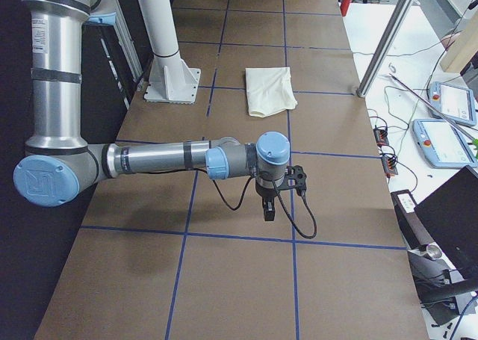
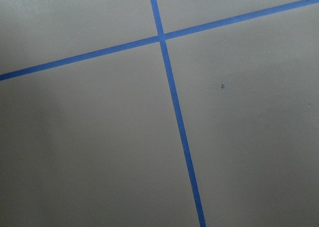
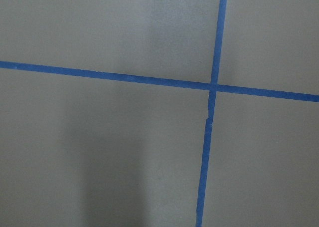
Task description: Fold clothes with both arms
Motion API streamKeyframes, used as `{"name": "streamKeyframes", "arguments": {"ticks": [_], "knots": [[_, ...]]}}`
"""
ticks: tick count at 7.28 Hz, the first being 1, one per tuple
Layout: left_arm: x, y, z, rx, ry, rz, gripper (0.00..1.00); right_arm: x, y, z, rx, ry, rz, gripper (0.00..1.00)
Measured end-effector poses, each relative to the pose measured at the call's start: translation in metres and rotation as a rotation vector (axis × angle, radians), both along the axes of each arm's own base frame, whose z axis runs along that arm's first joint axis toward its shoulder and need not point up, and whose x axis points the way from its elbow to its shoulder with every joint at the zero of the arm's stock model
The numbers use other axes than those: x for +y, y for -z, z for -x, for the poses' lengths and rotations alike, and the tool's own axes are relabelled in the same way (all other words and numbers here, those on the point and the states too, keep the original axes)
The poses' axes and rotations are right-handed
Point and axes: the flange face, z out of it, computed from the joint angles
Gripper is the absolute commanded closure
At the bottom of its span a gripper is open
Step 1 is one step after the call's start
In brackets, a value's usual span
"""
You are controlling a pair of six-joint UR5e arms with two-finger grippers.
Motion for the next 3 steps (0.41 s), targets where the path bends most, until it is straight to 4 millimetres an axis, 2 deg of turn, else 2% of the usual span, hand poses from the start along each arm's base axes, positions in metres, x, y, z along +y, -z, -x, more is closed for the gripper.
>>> {"name": "streamKeyframes", "arguments": {"ticks": [3], "knots": [[-0.0033, 0.0031, -0.0002, -0.002, 0.002, -0.001, 0.0, 0.0007, 0.0015, 0.0007, -0.01, 0.001, 0.001, 0.0]]}}
